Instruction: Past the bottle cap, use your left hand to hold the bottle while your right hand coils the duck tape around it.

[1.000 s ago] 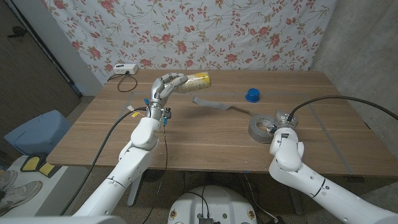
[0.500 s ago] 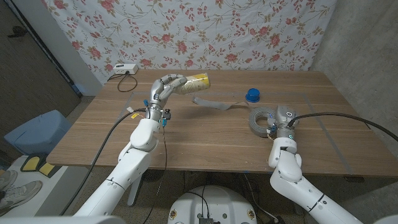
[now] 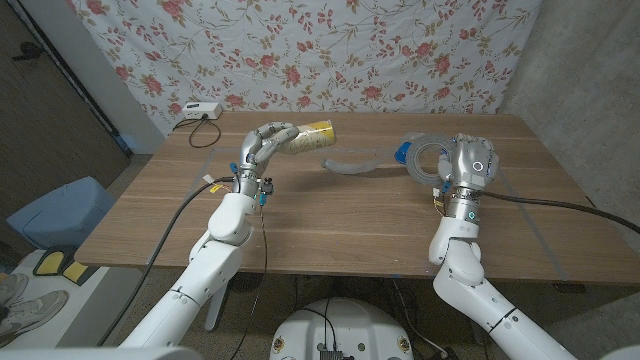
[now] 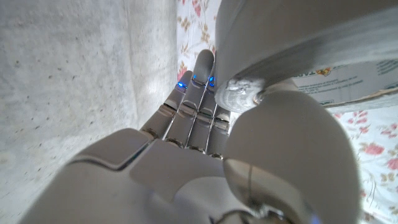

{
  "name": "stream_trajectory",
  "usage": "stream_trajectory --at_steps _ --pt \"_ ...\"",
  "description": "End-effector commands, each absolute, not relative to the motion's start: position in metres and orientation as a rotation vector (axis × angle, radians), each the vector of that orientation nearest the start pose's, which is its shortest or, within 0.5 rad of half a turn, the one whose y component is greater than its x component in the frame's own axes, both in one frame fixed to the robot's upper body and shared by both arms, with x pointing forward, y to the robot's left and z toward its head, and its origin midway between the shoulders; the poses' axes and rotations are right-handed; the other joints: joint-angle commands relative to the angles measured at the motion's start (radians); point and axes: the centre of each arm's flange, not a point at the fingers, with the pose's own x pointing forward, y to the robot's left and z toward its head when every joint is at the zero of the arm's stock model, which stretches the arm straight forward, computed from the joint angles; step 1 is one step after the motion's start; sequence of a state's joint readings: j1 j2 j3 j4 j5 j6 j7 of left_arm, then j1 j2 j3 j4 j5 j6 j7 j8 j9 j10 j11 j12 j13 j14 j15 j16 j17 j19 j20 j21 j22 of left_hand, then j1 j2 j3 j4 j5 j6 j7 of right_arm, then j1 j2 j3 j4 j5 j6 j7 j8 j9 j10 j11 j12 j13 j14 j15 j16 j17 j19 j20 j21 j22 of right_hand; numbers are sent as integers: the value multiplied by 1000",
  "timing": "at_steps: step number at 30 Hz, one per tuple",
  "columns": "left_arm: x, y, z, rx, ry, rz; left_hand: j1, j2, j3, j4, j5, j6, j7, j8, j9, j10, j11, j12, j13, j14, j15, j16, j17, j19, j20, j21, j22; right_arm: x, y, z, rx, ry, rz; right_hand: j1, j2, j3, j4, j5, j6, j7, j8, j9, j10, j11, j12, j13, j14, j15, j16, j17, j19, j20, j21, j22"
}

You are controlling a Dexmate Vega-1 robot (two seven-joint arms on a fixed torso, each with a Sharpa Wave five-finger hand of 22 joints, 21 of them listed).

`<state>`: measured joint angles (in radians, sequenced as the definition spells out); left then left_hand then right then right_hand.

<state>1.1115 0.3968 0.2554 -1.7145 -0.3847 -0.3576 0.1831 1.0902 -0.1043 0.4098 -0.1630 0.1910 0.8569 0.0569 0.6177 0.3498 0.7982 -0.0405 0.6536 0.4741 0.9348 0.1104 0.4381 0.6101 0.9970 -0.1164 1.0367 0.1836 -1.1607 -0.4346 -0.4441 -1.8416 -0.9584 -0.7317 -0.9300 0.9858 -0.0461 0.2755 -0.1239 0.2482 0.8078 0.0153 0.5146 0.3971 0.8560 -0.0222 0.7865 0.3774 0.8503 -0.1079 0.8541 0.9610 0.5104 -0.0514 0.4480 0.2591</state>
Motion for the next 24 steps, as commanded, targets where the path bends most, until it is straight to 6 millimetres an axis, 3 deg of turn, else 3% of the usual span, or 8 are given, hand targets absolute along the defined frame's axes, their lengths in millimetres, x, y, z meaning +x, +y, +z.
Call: stream_trajectory --at_steps 1,11,24 --pt "559 236 -15 -70 -838 -127 184 185 27 15 4 7 -2 3 2 60 -48 43 214 371 -339 -1 4 -27 -79 7 2 496 -234 -29 -1086 -918 -1257 164 174 -5 2 8 120 -117 6 2 84 -85 10 248 13 -118 -5 12 -3 -58 9 5" --pt "564 241 -18 -83 -830 -119 184 184 29 14 4 9 0 2 2 66 -45 40 215 372 -340 -6 8 -29 -79 13 2 505 -214 4 -1166 -1029 -1222 165 170 -13 4 12 127 -123 4 -2 85 -88 11 247 16 -118 -15 30 -4 -62 18 5" --pt "568 242 -18 -92 -830 -129 184 182 34 13 2 13 0 0 3 72 -48 35 218 376 -340 -12 15 -33 -78 22 2 511 -183 63 -1268 -1087 -1212 171 163 -25 2 18 141 -123 1 -10 95 -92 13 245 22 -119 -23 60 -10 -64 29 5"
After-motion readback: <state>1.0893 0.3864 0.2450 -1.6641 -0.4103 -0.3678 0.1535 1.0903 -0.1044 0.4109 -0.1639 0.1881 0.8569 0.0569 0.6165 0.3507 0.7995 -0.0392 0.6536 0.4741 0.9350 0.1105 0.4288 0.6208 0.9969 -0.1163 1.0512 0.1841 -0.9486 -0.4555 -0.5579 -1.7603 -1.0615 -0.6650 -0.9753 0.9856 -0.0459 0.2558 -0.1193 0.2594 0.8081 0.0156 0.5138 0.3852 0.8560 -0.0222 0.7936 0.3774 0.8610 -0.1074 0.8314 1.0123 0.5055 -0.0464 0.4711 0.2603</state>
